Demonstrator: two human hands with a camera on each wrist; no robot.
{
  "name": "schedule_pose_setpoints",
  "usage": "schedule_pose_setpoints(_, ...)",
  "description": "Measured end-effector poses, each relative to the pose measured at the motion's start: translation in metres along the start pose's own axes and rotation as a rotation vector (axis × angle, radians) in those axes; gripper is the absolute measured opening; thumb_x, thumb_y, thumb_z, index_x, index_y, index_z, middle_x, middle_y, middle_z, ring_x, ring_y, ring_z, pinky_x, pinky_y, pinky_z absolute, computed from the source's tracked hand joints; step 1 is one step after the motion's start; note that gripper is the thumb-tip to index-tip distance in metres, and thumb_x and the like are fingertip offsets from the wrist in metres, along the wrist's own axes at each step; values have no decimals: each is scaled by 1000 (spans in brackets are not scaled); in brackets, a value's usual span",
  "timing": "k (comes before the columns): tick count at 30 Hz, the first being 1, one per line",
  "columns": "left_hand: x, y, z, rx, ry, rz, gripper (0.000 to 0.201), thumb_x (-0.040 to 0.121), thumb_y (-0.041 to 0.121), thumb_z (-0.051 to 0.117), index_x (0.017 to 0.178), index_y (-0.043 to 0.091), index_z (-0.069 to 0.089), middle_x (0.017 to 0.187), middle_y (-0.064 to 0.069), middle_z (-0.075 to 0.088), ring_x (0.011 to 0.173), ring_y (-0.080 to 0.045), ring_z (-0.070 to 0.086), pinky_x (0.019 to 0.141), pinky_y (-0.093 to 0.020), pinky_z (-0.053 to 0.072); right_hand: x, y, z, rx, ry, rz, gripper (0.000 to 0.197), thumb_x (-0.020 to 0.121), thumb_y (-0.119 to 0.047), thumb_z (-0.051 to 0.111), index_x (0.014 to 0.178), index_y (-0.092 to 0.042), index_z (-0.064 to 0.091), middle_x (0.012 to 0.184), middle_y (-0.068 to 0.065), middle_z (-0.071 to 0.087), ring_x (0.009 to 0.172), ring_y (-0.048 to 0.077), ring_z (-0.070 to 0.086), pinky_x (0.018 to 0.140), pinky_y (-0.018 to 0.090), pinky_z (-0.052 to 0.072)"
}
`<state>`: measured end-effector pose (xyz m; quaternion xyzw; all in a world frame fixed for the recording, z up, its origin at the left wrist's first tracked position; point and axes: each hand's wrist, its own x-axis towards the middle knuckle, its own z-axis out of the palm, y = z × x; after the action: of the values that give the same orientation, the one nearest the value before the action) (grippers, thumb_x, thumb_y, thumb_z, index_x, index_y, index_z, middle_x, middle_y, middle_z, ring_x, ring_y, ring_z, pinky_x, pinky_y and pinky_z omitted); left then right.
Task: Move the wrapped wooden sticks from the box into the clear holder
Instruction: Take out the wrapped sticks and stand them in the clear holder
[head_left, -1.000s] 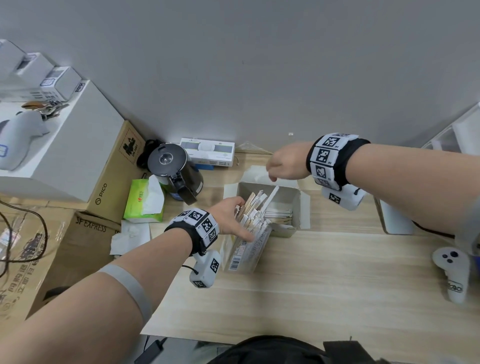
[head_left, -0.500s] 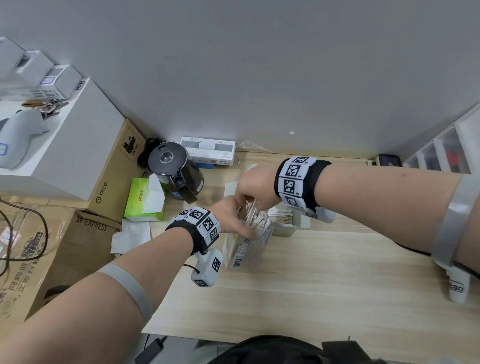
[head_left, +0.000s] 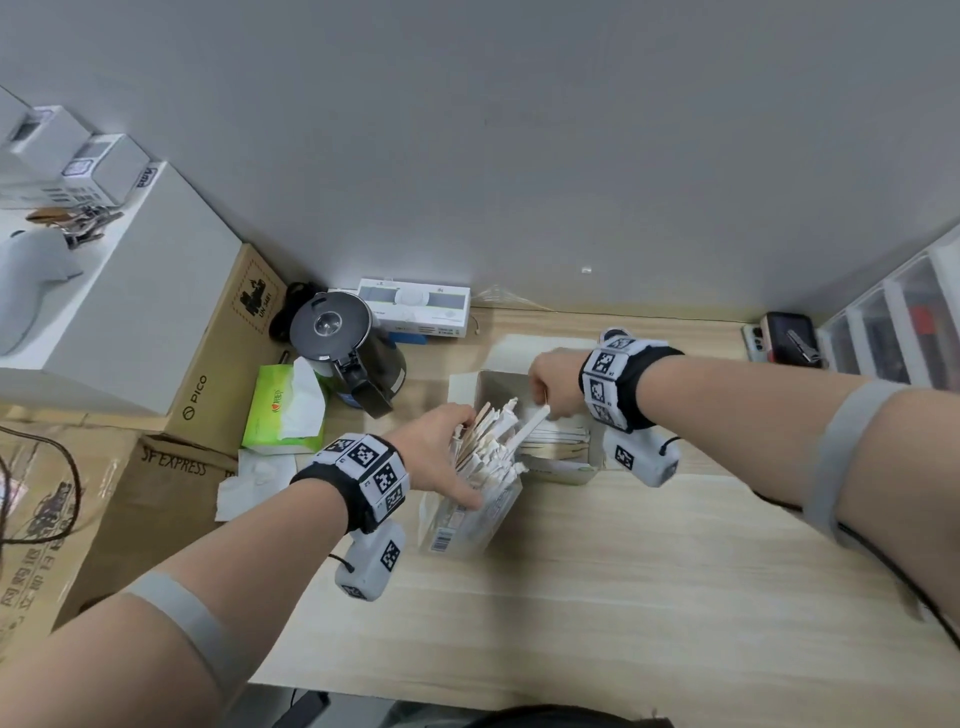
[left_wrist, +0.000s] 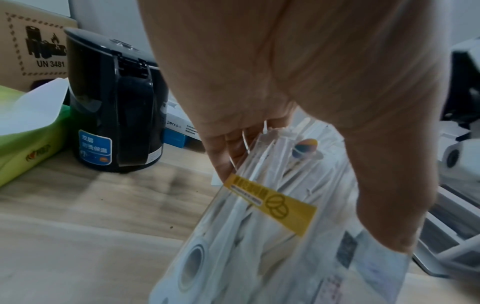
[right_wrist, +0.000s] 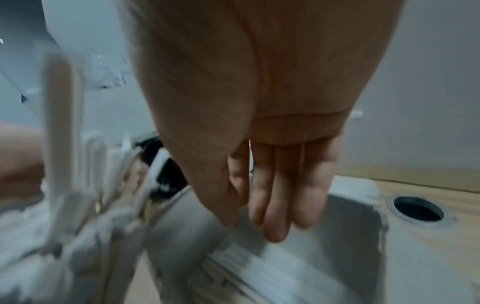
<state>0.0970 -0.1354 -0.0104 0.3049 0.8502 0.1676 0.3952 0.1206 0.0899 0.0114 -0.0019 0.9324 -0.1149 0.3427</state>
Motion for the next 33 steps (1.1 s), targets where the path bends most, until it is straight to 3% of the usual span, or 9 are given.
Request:
schedule_pose_setpoints(3, -1, -5, 4, -3, -4, 49, 104, 50, 51, 91, 137, 18, 46, 127, 10, 44, 112, -11, 52, 96, -23, 44, 15, -3, 28, -194, -176, -3, 25, 88, -20, 69, 109, -7, 67, 88, 4, 62, 67, 18, 53, 53, 23, 44)
schedule_pose_setpoints(5, 0, -9, 4, -24, -20, 64, 102, 49, 53, 90, 136, 21, 47, 128, 12, 46, 115, -9, 52, 100, -25, 46, 24, 0, 45, -244, -199, 28, 20, 86, -21, 72, 101, -12, 61, 79, 1, 52, 59, 17, 46, 51, 22, 39)
schedule_pose_setpoints(10, 4, -13, 0, -37, -38, 69, 88, 56, 41, 96, 131, 24, 52, 123, 15, 55, 108, -5, 54, 87, -12, 40, 34, 7, 68, -330, -204, 9, 37, 81, -14, 74, 113, -9, 58, 94, 3, 65, 66, 25, 60, 46, 26, 44)
schedule_pose_setpoints(13, 8, -15, -4, -73, -61, 68, 85, 55, 41, 97, 126, 24, 55, 119, 14, 59, 104, -4, 58, 84, -10, 43, 43, 1, 75, -361, -185, 12, 38, 84, -13, 70, 120, -12, 59, 103, 2, 65, 84, 26, 66, 69, 34, 57)
schedule_pose_setpoints(17, 15, -18, -9, -148, -98, 56, 78, 55, 33, 99, 120, 21, 58, 111, 12, 65, 97, -2, 63, 77, -6, 48, 55, -3, 80, -347, -146, 65, 56, 89, -8, 65, 142, -7, 45, 137, 13, 51, 121, 31, 56, 92, 41, 52)
schedule_pose_setpoints(21, 20, -18, -12, -174, -135, 62, 78, 54, 33, 99, 119, 22, 58, 111, 12, 67, 100, -6, 64, 86, -19, 53, 61, -4, 82, -364, -133, 66, 61, 86, -3, 67, 141, -3, 41, 135, 15, 53, 120, 32, 58, 93, 42, 53)
schedule_pose_setpoints(24, 22, -19, -14, -179, -151, 58, 79, 53, 34, 99, 120, 23, 58, 112, 11, 67, 101, -7, 65, 90, -26, 55, 64, -4, 78, -375, -164, 29, 49, 85, -5, 68, 132, -8, 54, 126, 7, 63, 114, 28, 63, 90, 40, 55)
schedule_pose_setpoints(27, 23, -17, -15, -173, -156, 53, 81, 53, 34, 99, 122, 24, 57, 113, 13, 66, 102, -6, 64, 92, -27, 54, 66, -4, 74, -393, -198, 13, 36, 82, -6, 70, 117, -14, 65, 115, 2, 69, 105, 25, 67, 85, 38, 57)
schedule_pose_setpoints(33, 22, -17, -15, -181, -162, 50, 81, 53, 35, 98, 122, 25, 57, 113, 14, 65, 103, -6, 64, 94, -29, 54, 67, -4, 73, -417, -224, -16, 28, 87, -6, 66, 114, -14, 67, 119, 3, 68, 110, 28, 65, 85, 37, 55)
